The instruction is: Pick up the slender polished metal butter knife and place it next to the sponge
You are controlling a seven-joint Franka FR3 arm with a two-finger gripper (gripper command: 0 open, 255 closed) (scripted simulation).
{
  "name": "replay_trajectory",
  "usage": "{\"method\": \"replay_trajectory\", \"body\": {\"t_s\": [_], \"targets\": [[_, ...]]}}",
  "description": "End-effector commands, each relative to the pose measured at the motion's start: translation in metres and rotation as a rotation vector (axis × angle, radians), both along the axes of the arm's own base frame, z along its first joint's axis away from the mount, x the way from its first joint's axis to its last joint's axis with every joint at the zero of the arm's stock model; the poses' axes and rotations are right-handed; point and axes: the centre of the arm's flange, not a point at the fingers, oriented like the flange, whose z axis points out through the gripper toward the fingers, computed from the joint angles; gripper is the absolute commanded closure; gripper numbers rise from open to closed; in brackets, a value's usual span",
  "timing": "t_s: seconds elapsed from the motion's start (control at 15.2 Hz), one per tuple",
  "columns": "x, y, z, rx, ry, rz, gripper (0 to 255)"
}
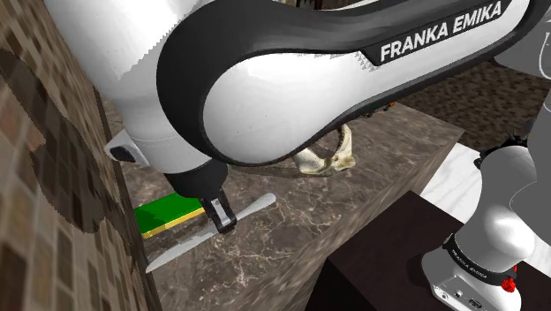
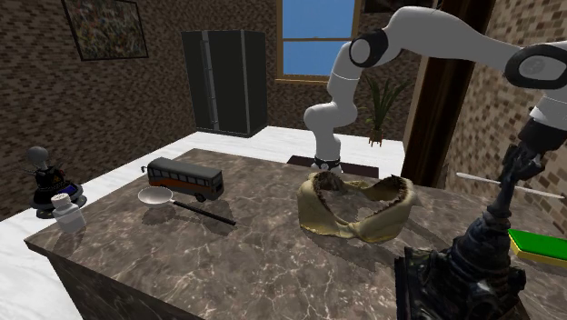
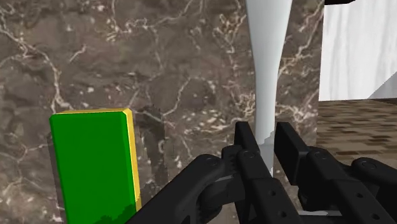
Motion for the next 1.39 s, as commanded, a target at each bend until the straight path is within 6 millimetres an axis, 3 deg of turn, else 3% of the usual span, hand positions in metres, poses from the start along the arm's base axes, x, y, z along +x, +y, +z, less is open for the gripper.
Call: {"method": "replay_trajectory", "body": {"t_s": [0.0, 0.79, 1.32], "targets": [[0.0, 0.003, -0.01, 0.0, 0.0, -0.001, 255], [0.0, 0.003, -0.072, 0.0, 0.0, -0.001, 255], [0.0, 0.003, -0.072, 0.0, 0.0, -0.001, 255]]}}
